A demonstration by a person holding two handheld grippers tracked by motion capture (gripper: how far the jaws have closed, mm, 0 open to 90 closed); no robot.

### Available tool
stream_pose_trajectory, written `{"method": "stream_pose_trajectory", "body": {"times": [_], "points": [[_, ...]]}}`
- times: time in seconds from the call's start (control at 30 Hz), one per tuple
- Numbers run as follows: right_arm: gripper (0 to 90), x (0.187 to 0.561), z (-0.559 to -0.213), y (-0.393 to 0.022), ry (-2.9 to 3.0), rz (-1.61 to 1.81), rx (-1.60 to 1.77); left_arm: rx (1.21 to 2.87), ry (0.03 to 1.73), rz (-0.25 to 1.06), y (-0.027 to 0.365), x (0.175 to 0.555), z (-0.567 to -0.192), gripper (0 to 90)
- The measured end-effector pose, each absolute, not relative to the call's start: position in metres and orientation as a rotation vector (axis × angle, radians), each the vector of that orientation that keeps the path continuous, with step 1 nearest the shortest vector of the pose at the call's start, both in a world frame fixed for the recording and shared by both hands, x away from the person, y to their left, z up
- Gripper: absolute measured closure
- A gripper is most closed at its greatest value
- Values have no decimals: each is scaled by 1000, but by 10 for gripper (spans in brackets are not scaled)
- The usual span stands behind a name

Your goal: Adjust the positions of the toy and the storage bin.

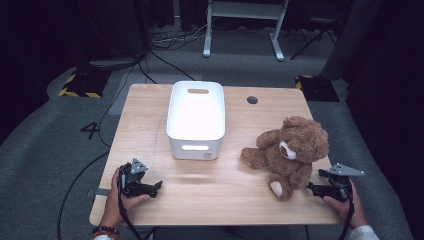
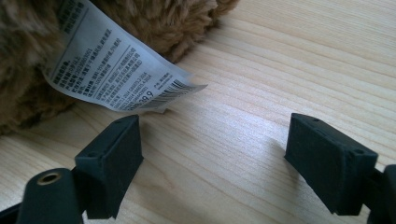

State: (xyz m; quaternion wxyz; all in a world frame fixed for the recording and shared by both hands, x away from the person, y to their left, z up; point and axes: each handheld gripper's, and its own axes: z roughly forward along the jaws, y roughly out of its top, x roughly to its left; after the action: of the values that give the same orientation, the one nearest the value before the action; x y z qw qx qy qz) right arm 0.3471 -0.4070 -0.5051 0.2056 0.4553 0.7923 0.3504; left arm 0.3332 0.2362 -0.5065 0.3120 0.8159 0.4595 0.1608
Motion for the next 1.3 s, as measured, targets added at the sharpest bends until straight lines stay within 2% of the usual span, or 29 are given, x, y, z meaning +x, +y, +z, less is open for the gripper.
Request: {"method": "stream_pose_trajectory", "body": {"times": [0.27,0.33,0.37,0.43,0.47,1.03,1.3], "points": [[183,347,-505,-407,2210,976,1267,2146,1212,431,235,332,-506,10],[183,347,-505,-407,2208,976,1270,2113,1206,444,233,333,-504,157],[183,347,-505,-407,2208,976,1270,2113,1206,444,233,333,-504,191],[183,347,-505,-407,2207,976,1271,2125,1196,434,231,334,-502,152],[183,347,-505,-407,2208,976,1271,2111,1186,438,230,334,-500,177],[183,346,-505,-407,2209,977,1268,1998,1060,536,212,331,-448,168],[183,346,-505,-407,2209,977,1268,1919,1036,537,212,336,-430,167]]}}
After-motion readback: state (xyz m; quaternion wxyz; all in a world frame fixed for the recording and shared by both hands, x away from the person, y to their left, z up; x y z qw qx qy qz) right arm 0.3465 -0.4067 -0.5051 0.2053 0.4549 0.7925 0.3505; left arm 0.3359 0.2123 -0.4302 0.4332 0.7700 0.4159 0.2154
